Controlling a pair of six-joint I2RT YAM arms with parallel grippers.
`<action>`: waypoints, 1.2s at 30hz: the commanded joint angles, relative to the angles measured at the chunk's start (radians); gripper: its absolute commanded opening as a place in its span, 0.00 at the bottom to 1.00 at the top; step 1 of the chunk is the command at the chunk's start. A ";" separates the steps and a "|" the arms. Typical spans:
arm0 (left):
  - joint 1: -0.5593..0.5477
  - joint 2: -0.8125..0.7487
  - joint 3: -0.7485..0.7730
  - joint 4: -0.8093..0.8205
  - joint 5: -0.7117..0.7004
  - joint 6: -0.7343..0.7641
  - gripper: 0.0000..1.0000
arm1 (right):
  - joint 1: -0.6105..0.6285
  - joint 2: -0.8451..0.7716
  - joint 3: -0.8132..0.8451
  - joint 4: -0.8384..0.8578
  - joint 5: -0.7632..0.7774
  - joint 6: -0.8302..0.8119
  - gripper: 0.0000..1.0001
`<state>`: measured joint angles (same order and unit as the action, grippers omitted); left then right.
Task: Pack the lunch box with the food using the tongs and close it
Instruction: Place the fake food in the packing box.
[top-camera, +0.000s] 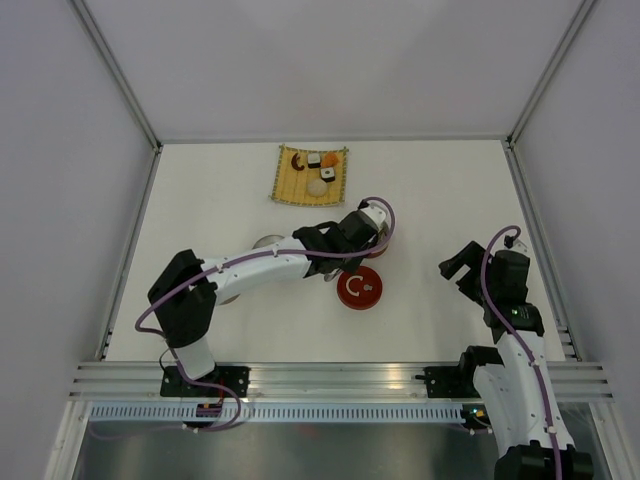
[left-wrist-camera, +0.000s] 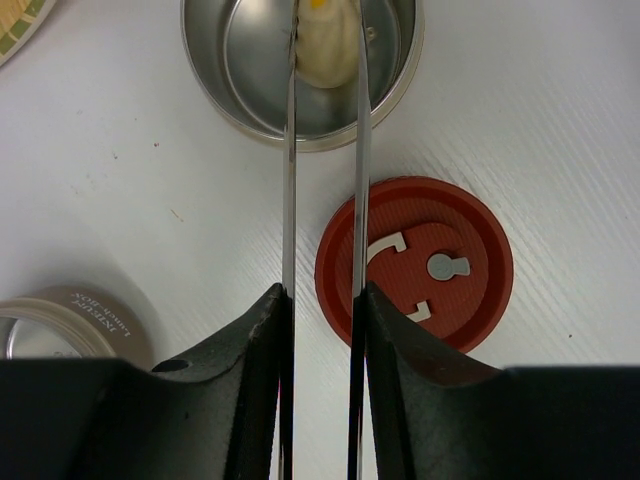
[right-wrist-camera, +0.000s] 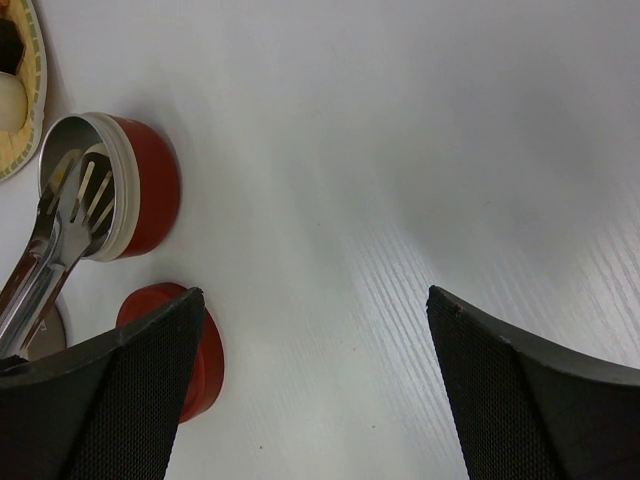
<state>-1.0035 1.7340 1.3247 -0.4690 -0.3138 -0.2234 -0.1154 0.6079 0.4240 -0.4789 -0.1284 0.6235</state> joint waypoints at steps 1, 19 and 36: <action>0.006 0.019 0.053 0.040 -0.021 -0.008 0.41 | -0.003 0.012 0.007 0.033 -0.016 -0.007 0.98; 0.059 -0.106 0.074 0.001 0.078 -0.010 0.52 | -0.003 0.055 -0.016 0.100 -0.063 0.015 0.98; 0.086 -0.126 0.030 -0.016 0.119 -0.024 0.55 | -0.003 0.066 -0.036 0.126 -0.073 0.022 0.98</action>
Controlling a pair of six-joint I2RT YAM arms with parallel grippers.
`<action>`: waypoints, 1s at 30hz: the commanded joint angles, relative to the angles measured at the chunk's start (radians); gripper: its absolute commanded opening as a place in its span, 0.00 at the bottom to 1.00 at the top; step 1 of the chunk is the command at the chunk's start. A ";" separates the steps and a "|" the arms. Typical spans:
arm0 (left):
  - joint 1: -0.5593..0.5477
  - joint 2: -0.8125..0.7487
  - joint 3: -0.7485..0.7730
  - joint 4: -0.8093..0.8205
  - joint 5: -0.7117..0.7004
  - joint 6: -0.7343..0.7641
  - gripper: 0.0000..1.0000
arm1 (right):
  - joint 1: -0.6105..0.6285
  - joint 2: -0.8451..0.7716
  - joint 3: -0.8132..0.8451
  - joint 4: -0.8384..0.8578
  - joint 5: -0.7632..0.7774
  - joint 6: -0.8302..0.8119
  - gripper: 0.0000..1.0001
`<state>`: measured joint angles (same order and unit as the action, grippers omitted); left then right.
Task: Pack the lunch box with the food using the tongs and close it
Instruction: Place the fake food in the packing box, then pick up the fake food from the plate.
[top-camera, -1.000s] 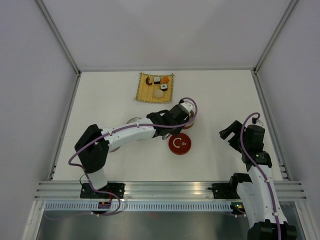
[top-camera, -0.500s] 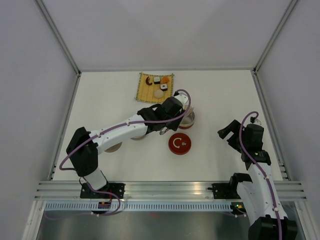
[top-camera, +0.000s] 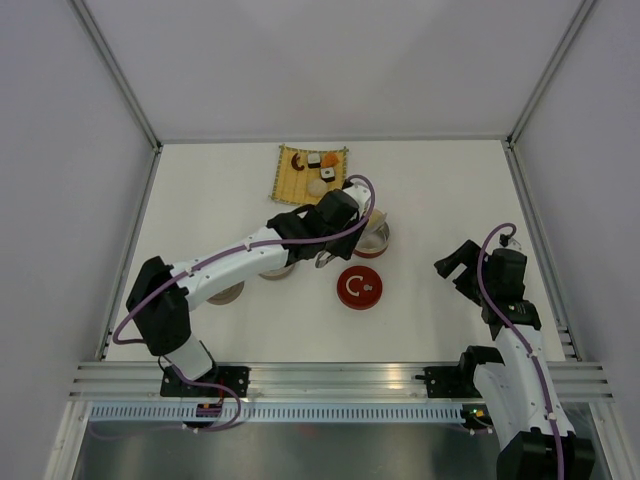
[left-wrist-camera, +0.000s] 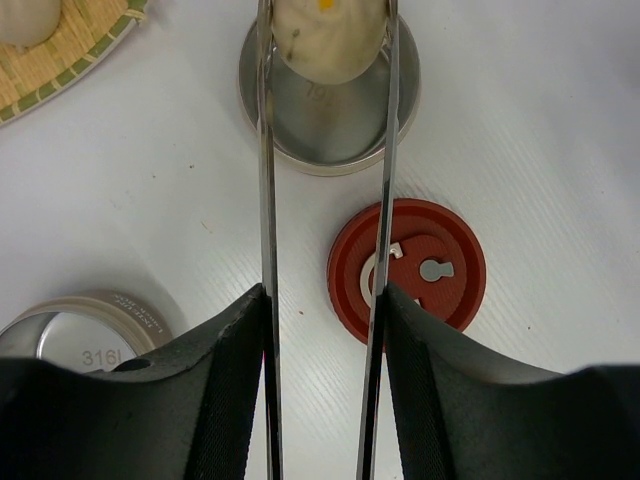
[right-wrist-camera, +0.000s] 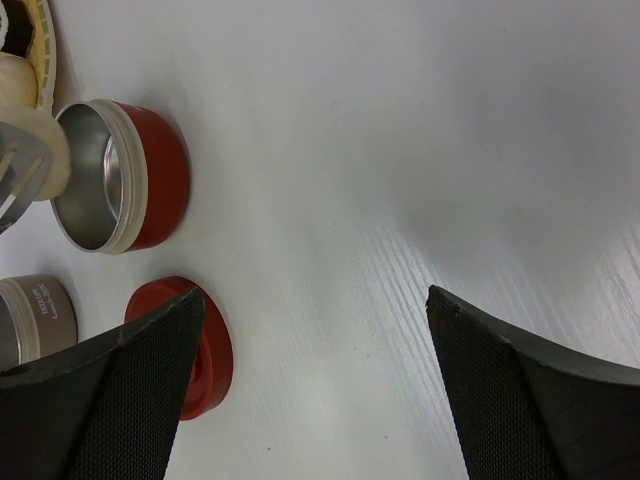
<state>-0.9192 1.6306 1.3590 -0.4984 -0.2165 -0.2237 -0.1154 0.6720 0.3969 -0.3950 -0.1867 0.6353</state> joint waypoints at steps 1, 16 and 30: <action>0.002 -0.017 -0.008 0.015 0.022 -0.023 0.55 | -0.003 0.003 -0.010 0.041 -0.014 0.012 0.98; 0.016 0.000 0.003 0.037 -0.029 -0.016 0.55 | -0.003 -0.002 -0.003 0.031 -0.010 -0.002 0.98; 0.290 -0.032 -0.005 0.063 -0.032 -0.008 0.57 | -0.004 0.029 -0.020 0.068 -0.019 0.001 0.98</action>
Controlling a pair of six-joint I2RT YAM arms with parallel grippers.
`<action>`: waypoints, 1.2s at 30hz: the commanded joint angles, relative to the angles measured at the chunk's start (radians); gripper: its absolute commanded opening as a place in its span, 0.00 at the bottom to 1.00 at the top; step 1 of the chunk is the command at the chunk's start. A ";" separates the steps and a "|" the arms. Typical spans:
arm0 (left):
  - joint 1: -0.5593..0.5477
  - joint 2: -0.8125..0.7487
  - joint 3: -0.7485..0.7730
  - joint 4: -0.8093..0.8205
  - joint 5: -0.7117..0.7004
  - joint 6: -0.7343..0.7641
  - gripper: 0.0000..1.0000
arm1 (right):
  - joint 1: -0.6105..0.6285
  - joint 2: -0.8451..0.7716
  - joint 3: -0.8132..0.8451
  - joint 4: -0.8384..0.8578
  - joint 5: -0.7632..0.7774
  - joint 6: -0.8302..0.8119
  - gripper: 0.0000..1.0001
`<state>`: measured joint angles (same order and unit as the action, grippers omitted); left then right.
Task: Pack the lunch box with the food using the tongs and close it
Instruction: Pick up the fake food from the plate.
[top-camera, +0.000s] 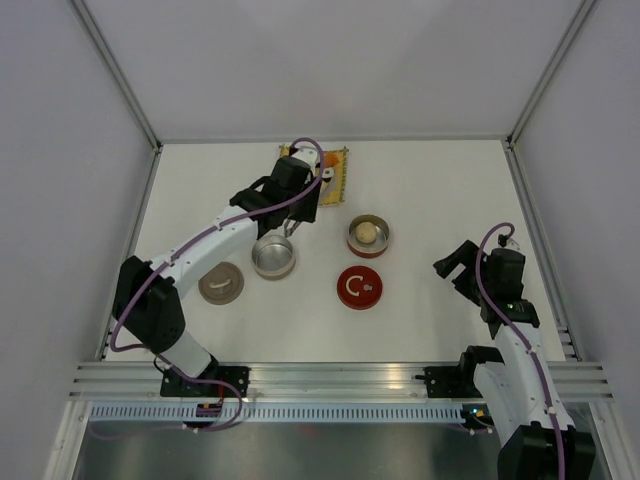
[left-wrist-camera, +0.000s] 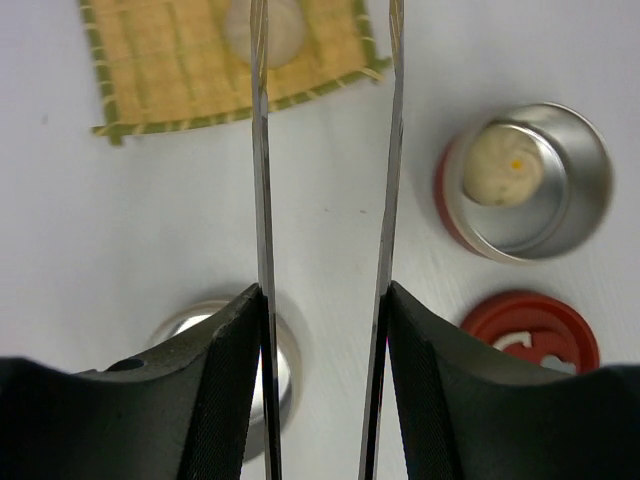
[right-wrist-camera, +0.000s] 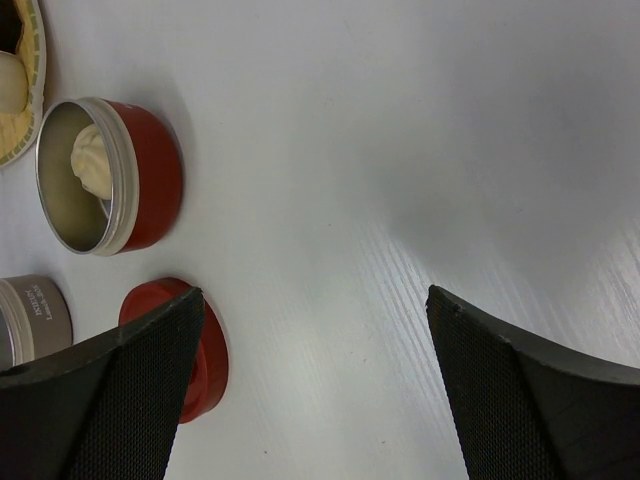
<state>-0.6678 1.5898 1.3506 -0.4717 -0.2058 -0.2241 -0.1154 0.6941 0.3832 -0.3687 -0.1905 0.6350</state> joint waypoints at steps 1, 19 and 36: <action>0.045 0.016 0.007 0.036 -0.056 -0.004 0.57 | -0.003 0.015 -0.006 0.043 -0.015 0.002 0.98; 0.114 0.190 0.090 0.096 -0.026 0.028 0.62 | -0.003 0.131 -0.007 0.132 -0.017 0.000 0.98; 0.116 0.282 0.136 0.093 -0.021 0.046 0.63 | -0.003 0.137 -0.012 0.143 -0.015 -0.003 0.98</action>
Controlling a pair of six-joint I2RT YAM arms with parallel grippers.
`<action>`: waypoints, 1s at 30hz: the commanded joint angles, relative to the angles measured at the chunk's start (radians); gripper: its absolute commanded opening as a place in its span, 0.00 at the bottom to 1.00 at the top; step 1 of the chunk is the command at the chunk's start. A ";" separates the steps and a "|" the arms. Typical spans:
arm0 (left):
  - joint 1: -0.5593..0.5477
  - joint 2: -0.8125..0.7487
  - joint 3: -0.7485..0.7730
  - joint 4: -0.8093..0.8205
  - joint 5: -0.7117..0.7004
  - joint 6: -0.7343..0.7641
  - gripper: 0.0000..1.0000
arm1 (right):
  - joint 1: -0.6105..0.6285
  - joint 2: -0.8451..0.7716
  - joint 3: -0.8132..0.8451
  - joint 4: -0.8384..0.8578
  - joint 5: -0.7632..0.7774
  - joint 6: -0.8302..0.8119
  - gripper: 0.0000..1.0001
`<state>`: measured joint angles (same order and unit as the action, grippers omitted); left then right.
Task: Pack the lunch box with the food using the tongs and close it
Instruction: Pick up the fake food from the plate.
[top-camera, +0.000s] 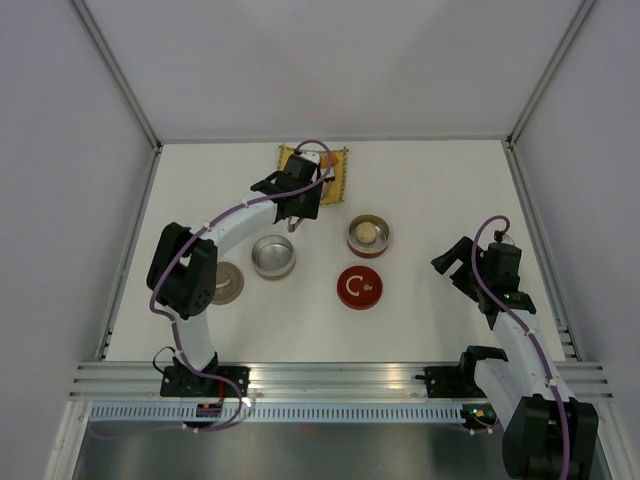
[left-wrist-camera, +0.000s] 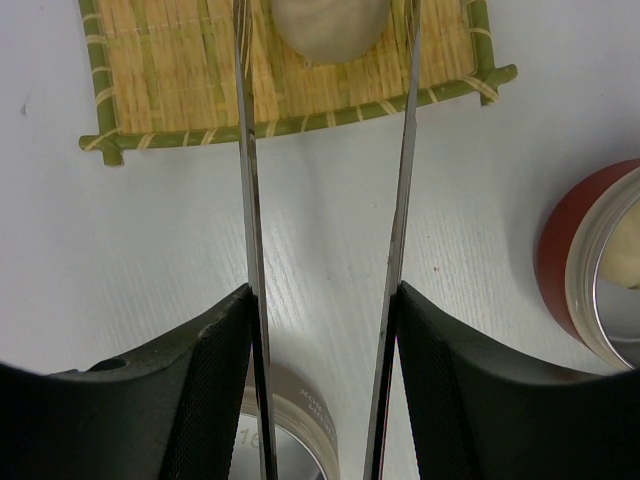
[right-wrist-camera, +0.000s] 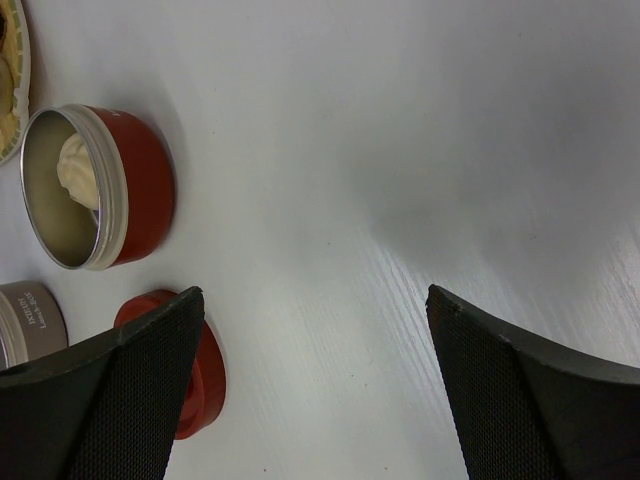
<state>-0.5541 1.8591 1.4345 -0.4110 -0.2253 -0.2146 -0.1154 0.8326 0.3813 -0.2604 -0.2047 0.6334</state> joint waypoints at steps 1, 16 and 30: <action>0.002 0.021 0.053 0.032 -0.005 0.037 0.63 | -0.004 0.000 -0.012 0.035 0.001 0.000 0.98; 0.002 0.040 0.072 0.032 -0.003 0.055 0.40 | -0.003 0.022 -0.004 0.052 0.001 0.003 0.98; -0.154 -0.262 0.009 -0.071 0.043 0.078 0.34 | -0.003 0.011 -0.001 0.047 -0.013 0.029 0.98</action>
<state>-0.6163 1.6718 1.4654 -0.4610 -0.1856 -0.1745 -0.1154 0.8524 0.3813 -0.2398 -0.2089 0.6464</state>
